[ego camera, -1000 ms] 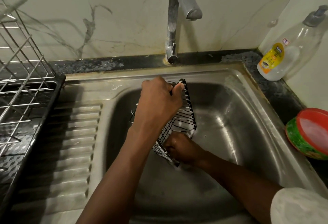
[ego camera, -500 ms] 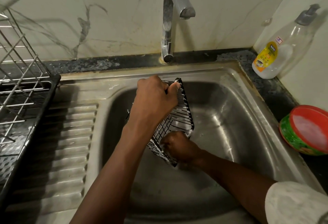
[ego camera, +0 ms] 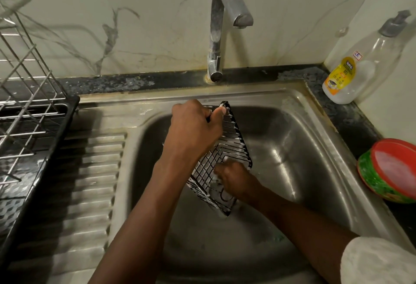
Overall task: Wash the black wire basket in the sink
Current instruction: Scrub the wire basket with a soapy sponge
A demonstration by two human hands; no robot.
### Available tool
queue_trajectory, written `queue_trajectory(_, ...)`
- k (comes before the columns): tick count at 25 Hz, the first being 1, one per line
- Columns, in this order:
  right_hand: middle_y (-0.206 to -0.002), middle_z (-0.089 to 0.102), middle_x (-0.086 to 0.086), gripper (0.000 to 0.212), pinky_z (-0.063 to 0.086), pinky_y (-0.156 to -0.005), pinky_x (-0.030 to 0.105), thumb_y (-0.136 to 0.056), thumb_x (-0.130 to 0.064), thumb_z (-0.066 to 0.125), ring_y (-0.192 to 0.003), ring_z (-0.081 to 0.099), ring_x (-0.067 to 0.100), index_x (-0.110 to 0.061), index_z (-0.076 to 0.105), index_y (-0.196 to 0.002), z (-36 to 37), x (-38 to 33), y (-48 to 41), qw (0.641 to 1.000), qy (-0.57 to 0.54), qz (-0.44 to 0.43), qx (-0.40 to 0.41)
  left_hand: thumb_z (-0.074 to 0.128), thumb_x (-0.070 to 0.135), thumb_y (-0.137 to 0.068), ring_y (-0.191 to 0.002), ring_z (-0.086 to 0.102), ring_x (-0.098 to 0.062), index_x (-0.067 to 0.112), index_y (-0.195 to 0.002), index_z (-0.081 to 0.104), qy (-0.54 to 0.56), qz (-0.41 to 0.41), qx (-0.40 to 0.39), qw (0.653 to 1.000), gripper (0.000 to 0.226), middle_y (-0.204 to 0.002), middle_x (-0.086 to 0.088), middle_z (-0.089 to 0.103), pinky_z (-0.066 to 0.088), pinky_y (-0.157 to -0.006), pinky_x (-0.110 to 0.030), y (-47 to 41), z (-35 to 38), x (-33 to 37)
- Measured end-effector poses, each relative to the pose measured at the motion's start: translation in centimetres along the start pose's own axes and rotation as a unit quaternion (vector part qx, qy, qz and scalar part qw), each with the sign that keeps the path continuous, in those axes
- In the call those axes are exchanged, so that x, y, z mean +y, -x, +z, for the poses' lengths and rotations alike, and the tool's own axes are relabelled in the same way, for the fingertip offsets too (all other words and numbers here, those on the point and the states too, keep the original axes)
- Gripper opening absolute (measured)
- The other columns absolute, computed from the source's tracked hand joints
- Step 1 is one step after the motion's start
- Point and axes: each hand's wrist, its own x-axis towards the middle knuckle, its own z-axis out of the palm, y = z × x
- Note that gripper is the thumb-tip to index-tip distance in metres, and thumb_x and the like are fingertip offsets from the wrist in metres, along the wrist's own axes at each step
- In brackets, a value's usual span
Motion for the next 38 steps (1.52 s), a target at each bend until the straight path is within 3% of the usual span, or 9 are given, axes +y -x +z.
queue_trajectory(6,-0.074,0.066,0.013,0.042,0.038,-0.057,0.025,-0.058,0.017,0.067,-0.07,0.064,0.031,0.001,0.068,-0.096,-1.4,0.5,0.8,0.989,0.097,0.069,0.089,0.062,0.038,-0.098,-0.032,0.035,-0.008,0.009,-0.053,0.062,0.026,-0.05,0.027,0.998,0.053,-0.04,0.001,0.05,0.029,-0.035,-0.014,0.6,-0.2,-2.2)
queue_trajectory(12,-0.09,0.069,0.012,0.017,0.047,-0.071,0.032,-0.083,0.0,0.063,-0.086,0.064,0.028,-0.007,0.07,-0.096,-2.1,1.0,-0.2,1.0,0.013,0.015,0.013,0.064,0.05,-0.092,-0.051,0.06,-0.01,0.017,-0.077,0.081,0.055,-0.196,0.072,0.976,0.04,-0.069,-0.004,0.074,0.049,-0.059,-0.022,-0.6,-1.8,-5.2)
queue_trajectory(17,-0.075,0.066,0.014,0.032,0.043,-0.055,0.027,-0.062,0.014,0.067,-0.067,0.065,0.032,-0.004,0.068,-0.089,-3.5,1.2,-0.5,0.988,0.129,0.044,0.069,0.064,0.051,-0.093,-0.053,0.062,-0.016,0.018,-0.077,0.08,0.094,-0.244,0.073,0.963,0.04,-0.062,-0.003,0.071,0.046,-0.054,-0.021,-0.4,-1.2,-5.7)
queue_trajectory(20,-0.069,0.065,0.009,0.023,0.047,-0.052,0.029,-0.075,0.009,0.061,-0.063,0.066,0.028,-0.011,0.066,-0.085,-2.6,1.8,-0.5,0.994,0.087,0.035,0.064,0.064,0.05,-0.093,-0.046,0.056,-0.012,0.018,-0.077,0.08,0.112,-0.265,0.065,0.955,0.039,-0.05,0.004,0.064,0.043,-0.051,-0.021,-0.4,-0.9,-6.1)
queue_trajectory(22,-0.074,0.069,0.001,0.019,0.05,-0.059,0.029,-0.096,-0.009,0.056,-0.066,0.065,0.015,-0.018,0.068,-0.084,-3.2,1.7,-0.7,0.992,-0.023,0.053,0.112,0.061,0.047,-0.095,-0.034,0.042,-0.009,0.016,-0.079,0.078,0.149,-0.298,0.06,0.941,0.039,-0.04,0.007,0.052,0.034,-0.044,-0.02,-0.4,-0.9,-7.0)
queue_trajectory(25,-0.093,0.076,-0.004,0.013,0.053,-0.074,0.019,-0.092,-0.011,0.068,-0.079,0.068,0.004,-0.019,0.075,-0.1,-5.6,-0.1,-0.9,0.952,-0.1,0.053,0.284,0.055,0.036,-0.099,-0.037,0.04,-0.012,0.01,-0.087,0.075,0.183,-0.352,0.023,0.918,0.035,-0.049,0.003,0.057,0.032,-0.04,-0.021,-0.2,-0.8,-8.4)
queue_trajectory(27,-0.109,0.076,-0.002,0.027,0.054,-0.086,0.016,-0.089,-0.006,0.073,-0.093,0.07,0.003,-0.013,0.075,-0.114,-6.6,-1.6,-1.4,0.932,-0.113,0.019,0.343,0.054,0.03,-0.1,-0.037,0.037,-0.015,0.004,-0.089,0.074,0.207,-0.374,-0.023,0.904,0.034,-0.05,-0.004,0.052,0.031,-0.041,-0.02,-0.2,-0.3,-8.6)
queue_trajectory(34,-0.101,0.073,0.011,0.026,0.056,-0.079,0.032,-0.09,0.0,0.066,-0.089,0.067,0.021,-0.007,0.076,-0.113,-6.9,-4.9,-8.8,0.969,-0.099,-0.126,0.187,0.059,0.021,-0.095,-0.039,0.042,-0.014,0.001,-0.084,0.068,0.175,-0.399,-0.071,0.897,0.025,-0.07,-0.01,0.068,0.035,-0.042,-0.023,-0.3,1.5,-8.9)
queue_trajectory(38,-0.099,0.071,0.008,0.022,0.054,-0.08,0.037,-0.094,-0.001,0.063,-0.088,0.061,0.015,-0.008,0.077,-0.11,-6.9,-3.4,-7.8,0.984,-0.062,-0.117,0.122,0.056,0.021,-0.097,-0.035,0.035,-0.014,-0.002,-0.082,0.072,0.183,-0.413,-0.085,0.888,0.032,-0.042,0.0,0.052,0.03,-0.041,-0.021,-0.3,1.2,-9.3)
